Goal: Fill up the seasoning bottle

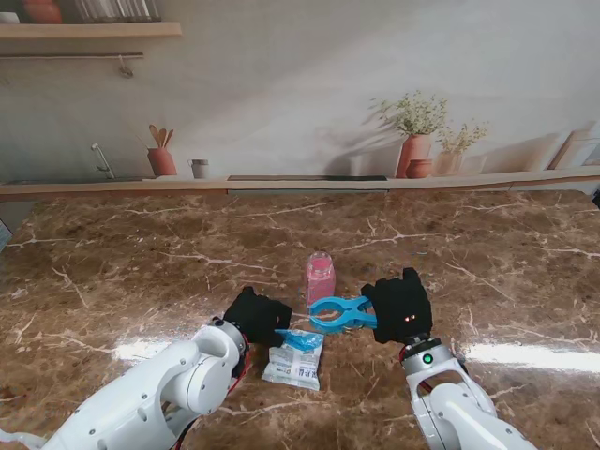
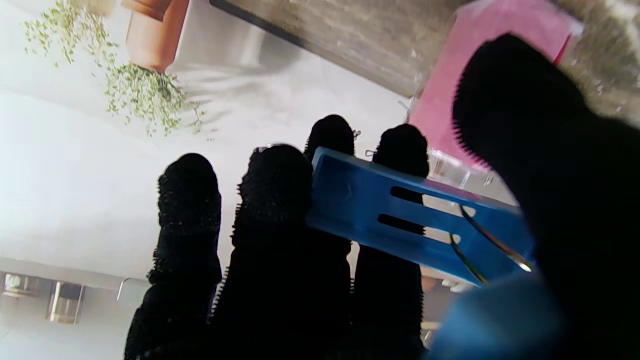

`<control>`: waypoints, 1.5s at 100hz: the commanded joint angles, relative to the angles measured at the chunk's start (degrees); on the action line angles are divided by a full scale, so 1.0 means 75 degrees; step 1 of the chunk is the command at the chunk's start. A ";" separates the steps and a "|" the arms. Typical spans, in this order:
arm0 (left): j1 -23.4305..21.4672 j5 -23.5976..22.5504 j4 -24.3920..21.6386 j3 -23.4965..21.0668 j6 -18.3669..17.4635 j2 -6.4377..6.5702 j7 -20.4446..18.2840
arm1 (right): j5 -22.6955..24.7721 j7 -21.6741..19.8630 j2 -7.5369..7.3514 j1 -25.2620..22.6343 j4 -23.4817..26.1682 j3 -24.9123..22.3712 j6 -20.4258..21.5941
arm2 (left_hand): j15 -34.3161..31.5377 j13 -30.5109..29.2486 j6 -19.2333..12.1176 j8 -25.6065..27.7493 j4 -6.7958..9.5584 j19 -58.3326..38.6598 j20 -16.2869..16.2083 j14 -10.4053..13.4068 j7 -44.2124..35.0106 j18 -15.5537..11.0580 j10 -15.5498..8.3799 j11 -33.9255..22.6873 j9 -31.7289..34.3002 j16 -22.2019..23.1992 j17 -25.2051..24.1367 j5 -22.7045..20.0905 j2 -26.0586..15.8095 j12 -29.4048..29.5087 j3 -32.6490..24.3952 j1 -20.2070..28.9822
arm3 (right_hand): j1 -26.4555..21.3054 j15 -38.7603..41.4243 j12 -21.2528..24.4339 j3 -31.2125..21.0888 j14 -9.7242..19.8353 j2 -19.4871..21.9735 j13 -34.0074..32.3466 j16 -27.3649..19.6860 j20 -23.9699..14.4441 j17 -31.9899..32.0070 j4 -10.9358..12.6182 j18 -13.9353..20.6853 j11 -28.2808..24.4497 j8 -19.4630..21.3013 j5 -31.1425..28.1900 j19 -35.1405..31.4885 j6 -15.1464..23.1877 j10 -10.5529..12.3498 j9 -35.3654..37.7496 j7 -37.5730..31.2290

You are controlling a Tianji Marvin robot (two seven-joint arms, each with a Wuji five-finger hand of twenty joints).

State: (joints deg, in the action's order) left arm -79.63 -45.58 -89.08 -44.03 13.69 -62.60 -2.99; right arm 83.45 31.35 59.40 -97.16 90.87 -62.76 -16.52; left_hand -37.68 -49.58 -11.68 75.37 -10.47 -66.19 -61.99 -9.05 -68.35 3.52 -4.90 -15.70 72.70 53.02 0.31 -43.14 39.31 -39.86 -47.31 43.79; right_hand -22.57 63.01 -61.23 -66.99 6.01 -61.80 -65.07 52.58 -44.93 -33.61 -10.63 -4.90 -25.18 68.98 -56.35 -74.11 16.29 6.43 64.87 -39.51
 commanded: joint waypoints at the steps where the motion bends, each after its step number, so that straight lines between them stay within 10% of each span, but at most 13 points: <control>1: -0.0105 -0.0074 -0.0119 -0.0015 -0.0091 0.0007 0.0118 | 0.0010 -0.0161 -0.0032 -0.0005 -0.0143 0.0057 -0.0031 | -0.0283 -0.0378 -0.0449 0.0184 0.0363 -0.0273 0.0051 0.0136 -0.0189 -0.0137 -0.0267 0.0134 0.0330 0.0113 -0.0042 -0.0296 0.0159 -0.0122 -0.0471 0.0085 | -0.0732 0.0129 -0.0640 -0.0568 0.0064 0.0290 -0.0196 0.0105 -0.0188 -0.0040 0.0216 -0.0251 -0.4325 0.1370 -0.1588 -0.0293 0.1077 0.0831 0.1466 -0.3641; 150: -0.0448 -0.0175 -0.0437 -0.0185 -0.0555 -0.0034 0.0569 | 0.0178 -0.2308 -0.0224 0.0686 -0.0376 0.1019 0.0421 | -0.0285 -0.0406 -0.0461 0.0176 0.0270 -0.0273 0.0045 0.0132 -0.0200 -0.0131 -0.0300 0.0188 0.0403 0.0148 -0.0038 -0.0368 0.0263 -0.0228 -0.0633 0.0027 | -0.0498 -0.0072 -0.0649 -0.0653 -0.0003 0.0088 -0.0135 0.0021 -0.0193 0.0063 -0.0177 -0.0235 -0.4047 0.1309 -0.1563 -0.0248 0.1055 0.0803 0.1455 -0.3280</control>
State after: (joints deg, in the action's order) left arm -82.87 -46.91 -92.29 -45.71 9.75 -62.63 1.27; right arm 85.49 14.90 57.61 -91.77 88.50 -55.33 -13.53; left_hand -37.70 -50.80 -11.96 75.40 -10.47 -66.73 -61.99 -9.05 -68.35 3.52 -4.91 -14.58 72.69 53.49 0.38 -43.85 40.29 -40.53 -49.13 43.79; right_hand -22.57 63.12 -61.53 -68.73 5.62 -63.94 -65.56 52.57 -44.96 -33.65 -10.64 -5.53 -25.18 69.77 -57.51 -74.83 16.29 6.43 65.63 -38.71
